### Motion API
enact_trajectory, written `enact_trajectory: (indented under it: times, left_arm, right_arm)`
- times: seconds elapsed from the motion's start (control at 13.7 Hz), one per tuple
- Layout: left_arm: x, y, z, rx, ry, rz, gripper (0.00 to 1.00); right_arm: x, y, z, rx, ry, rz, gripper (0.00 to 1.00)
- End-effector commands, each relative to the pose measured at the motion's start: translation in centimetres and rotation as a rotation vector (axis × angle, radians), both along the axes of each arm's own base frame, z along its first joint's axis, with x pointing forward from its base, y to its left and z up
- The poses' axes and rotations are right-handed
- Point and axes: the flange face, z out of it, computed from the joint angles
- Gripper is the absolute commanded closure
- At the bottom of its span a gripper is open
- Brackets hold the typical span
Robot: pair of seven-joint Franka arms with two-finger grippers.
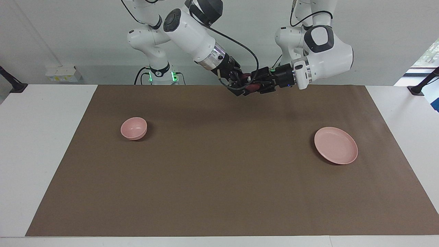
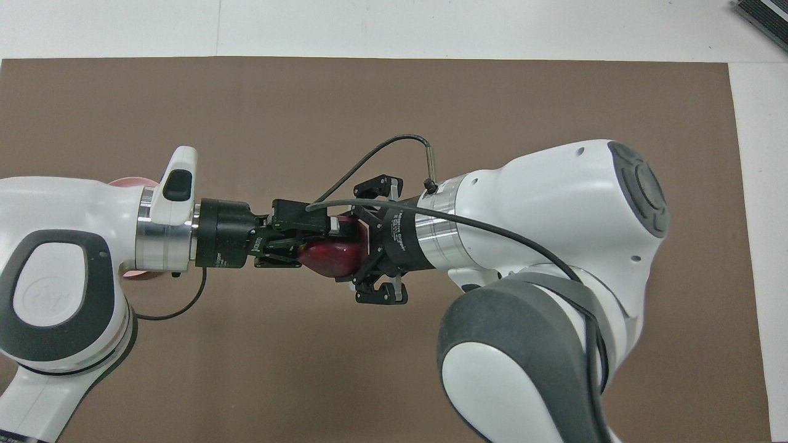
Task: Move apple from plate to bowl
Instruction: 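Close the right gripper on the apple while the left gripper opens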
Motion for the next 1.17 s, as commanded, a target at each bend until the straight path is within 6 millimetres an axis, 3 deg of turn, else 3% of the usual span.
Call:
enact_trajectory:
  times: [0.0, 0.07, 0.36, 0.66, 1.09]
  left_arm:
    - [-0.6, -0.2, 0.4, 0.000, 0.008, 0.007, 0.46]
    - [-0.6, -0.1, 0.7, 0.011, -0.005, 0.006, 0.00]
    - [-0.5, -0.1, 1.6, 0.057, -0.019, -0.005, 0.00]
    - [-0.1, 0.2, 4.5, 0.178, -0.028, 0.010, 0.00]
    - [-0.3, 2.1, 7.3, 0.405, -0.069, -0.030, 0.00]
  right_arm:
    - [-0.3, 0.8, 0.3, -0.006, -0.023, 0.031, 1.00]
    - [-0.3, 0.7, 0.3, -0.007, -0.024, 0.031, 1.00]
    - [-0.2, 0.3, 0.5, -0.010, -0.024, 0.036, 1.00]
    - [-0.1, -0.9, 0.7, -0.019, -0.020, 0.064, 1.00]
    - [0.3, -6.2, 2.4, -0.141, -0.110, 0.198, 1.00]
